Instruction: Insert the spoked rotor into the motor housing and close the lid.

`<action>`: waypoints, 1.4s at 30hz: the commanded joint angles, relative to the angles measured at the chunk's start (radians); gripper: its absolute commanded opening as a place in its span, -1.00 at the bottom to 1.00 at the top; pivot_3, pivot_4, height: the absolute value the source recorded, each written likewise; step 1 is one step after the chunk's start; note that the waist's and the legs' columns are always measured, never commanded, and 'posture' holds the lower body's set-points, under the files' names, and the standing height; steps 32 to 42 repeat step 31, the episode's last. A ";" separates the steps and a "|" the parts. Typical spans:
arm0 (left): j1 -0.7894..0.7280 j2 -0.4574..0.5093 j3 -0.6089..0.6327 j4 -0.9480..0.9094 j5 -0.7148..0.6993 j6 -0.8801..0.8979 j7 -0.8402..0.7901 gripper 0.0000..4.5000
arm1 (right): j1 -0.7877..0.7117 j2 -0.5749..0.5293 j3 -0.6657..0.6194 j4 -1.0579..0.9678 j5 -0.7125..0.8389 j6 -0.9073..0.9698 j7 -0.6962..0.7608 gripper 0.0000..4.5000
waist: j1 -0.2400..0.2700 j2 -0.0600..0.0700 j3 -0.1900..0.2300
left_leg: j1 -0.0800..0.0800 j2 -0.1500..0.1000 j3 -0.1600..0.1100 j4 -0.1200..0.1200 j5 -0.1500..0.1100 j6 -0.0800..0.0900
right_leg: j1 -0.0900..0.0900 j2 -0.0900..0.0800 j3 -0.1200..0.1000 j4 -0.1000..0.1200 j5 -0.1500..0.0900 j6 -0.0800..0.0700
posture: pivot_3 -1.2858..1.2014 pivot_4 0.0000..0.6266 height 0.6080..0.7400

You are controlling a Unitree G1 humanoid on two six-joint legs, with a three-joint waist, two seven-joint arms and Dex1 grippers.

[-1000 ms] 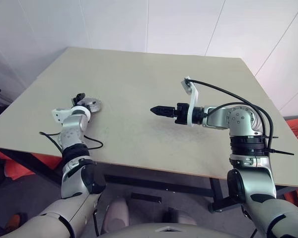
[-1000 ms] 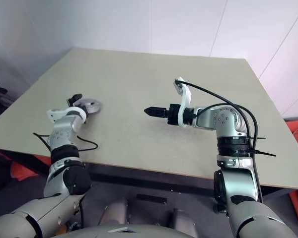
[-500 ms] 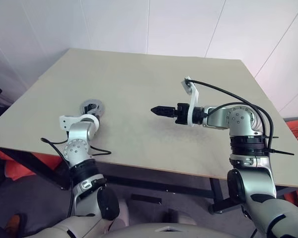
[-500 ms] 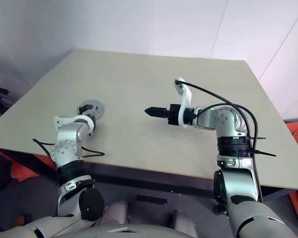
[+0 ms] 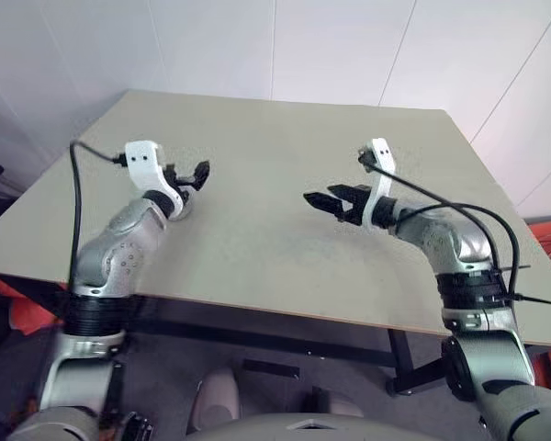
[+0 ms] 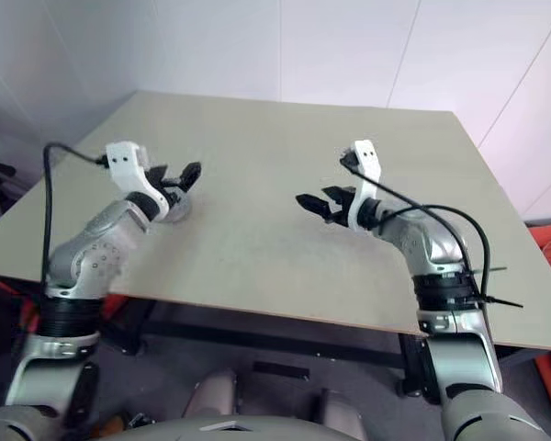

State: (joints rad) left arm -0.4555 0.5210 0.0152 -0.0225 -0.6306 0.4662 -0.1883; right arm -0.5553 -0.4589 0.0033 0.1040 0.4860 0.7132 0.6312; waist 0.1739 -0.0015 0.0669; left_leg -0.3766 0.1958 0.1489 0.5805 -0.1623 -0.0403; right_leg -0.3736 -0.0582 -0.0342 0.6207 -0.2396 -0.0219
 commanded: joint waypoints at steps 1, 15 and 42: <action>0.018 0.055 0.005 0.084 0.066 -0.136 -0.267 0.99 | 0.020 -0.038 0.015 0.009 -0.074 -0.188 0.095 1.00 | -0.006 0.000 0.000 | 0.000 0.000 0.000 0.000 0.000 0.000 | 0.000 0.000 0.001 0.000 0.000 0.000 | 0.03 -1.00 1.00; 0.011 0.094 0.130 0.472 0.152 -0.529 -0.779 0.99 | 0.006 -0.090 0.025 0.269 -0.171 -0.441 0.388 1.00 | -0.032 0.000 0.000 | 0.006 0.000 0.003 0.001 -0.001 0.002 | 0.003 0.000 0.003 0.003 0.003 -0.015 | 0.03 -1.00 1.00; 0.088 0.026 0.164 0.425 0.214 -0.536 -0.687 0.99 | 0.011 -0.027 0.010 0.278 -0.198 -0.469 0.343 1.00 | -0.028 0.000 0.000 | 0.007 0.003 0.004 0.001 -0.004 0.007 | 0.003 0.000 0.002 0.004 0.002 -0.018 | 0.03 -1.00 1.00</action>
